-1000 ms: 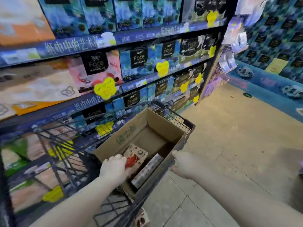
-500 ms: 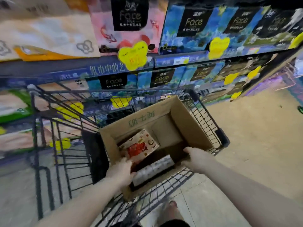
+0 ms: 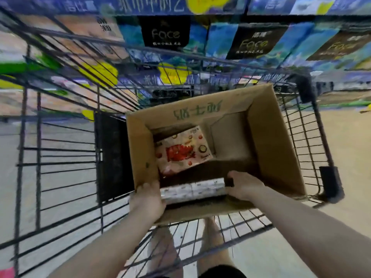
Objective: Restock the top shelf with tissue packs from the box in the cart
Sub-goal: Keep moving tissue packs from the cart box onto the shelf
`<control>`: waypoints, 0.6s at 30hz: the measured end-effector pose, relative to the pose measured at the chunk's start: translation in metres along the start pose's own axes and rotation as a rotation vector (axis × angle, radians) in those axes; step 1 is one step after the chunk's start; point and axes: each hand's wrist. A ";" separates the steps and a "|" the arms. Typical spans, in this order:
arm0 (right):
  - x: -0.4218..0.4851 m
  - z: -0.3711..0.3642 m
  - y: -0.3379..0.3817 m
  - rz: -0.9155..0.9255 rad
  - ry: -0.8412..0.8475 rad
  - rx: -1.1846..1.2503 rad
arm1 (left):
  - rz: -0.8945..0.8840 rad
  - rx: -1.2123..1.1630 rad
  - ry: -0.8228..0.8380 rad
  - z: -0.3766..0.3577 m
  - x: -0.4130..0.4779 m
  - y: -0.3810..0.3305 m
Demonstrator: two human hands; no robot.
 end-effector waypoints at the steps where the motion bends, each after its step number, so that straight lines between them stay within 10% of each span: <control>1: 0.008 -0.002 0.000 0.008 -0.001 0.008 | 0.020 0.051 -0.008 -0.003 0.003 -0.007; 10: 0.059 -0.023 -0.004 0.095 0.043 0.087 | 0.001 0.246 -0.065 -0.026 0.008 -0.020; 18: 0.075 -0.038 -0.005 0.114 0.129 0.230 | 0.161 -0.473 0.101 -0.033 0.042 -0.029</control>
Point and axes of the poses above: each hand's wrist, its own x-axis towards the middle knuckle, its own z-axis out of the back of the hand, y = z × x, and after that the axes turned 4 degrees about -x, right-handed
